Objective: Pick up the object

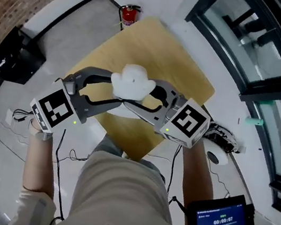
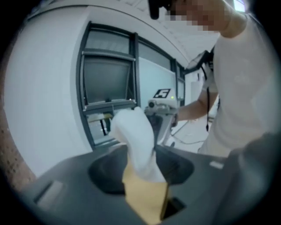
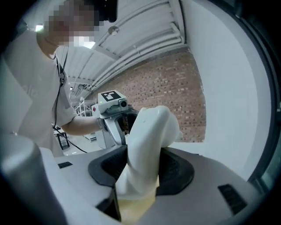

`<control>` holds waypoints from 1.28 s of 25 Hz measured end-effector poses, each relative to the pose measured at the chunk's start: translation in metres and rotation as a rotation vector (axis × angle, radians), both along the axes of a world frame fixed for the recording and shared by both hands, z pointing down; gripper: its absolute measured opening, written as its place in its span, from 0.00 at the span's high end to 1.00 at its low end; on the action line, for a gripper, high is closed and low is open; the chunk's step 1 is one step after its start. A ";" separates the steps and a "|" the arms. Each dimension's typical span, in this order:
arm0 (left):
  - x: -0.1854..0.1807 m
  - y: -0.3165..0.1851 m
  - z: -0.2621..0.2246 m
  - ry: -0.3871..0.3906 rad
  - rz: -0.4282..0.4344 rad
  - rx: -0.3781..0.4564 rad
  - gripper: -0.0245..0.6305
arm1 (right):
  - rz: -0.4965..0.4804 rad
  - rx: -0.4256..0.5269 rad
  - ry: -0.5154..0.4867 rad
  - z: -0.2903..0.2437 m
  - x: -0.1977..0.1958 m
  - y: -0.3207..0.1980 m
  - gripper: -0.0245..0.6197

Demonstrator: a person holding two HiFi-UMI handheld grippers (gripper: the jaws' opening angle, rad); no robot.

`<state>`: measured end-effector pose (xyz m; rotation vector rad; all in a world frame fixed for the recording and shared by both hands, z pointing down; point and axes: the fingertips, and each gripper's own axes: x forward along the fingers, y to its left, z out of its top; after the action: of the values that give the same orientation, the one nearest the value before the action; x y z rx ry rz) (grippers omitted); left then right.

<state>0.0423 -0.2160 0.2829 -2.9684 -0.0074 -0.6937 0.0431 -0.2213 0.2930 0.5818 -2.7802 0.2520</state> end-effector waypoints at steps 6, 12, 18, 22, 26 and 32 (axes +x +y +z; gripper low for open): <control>0.016 0.030 -0.057 0.011 0.020 0.221 0.66 | 0.052 0.247 0.021 -0.060 0.015 0.029 0.65; 0.032 0.065 -0.079 0.019 0.019 0.337 0.66 | 0.099 0.398 0.086 -0.086 0.032 0.066 0.65; 0.046 0.080 -0.088 0.021 0.020 0.392 0.66 | 0.124 0.466 0.118 -0.095 0.045 0.081 0.65; 0.048 0.080 -0.088 0.023 0.012 0.395 0.66 | 0.127 0.480 0.130 -0.094 0.048 0.081 0.65; 0.048 0.080 -0.088 0.040 0.009 0.381 0.67 | 0.119 0.498 0.135 -0.095 0.048 0.082 0.65; 0.049 0.079 -0.088 0.030 0.010 0.387 0.67 | 0.126 0.500 0.142 -0.095 0.049 0.081 0.65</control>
<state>0.0916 -0.1368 0.1953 -2.6047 0.1016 -0.5727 0.0921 -0.1401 0.1980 0.8516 -2.6673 -0.4566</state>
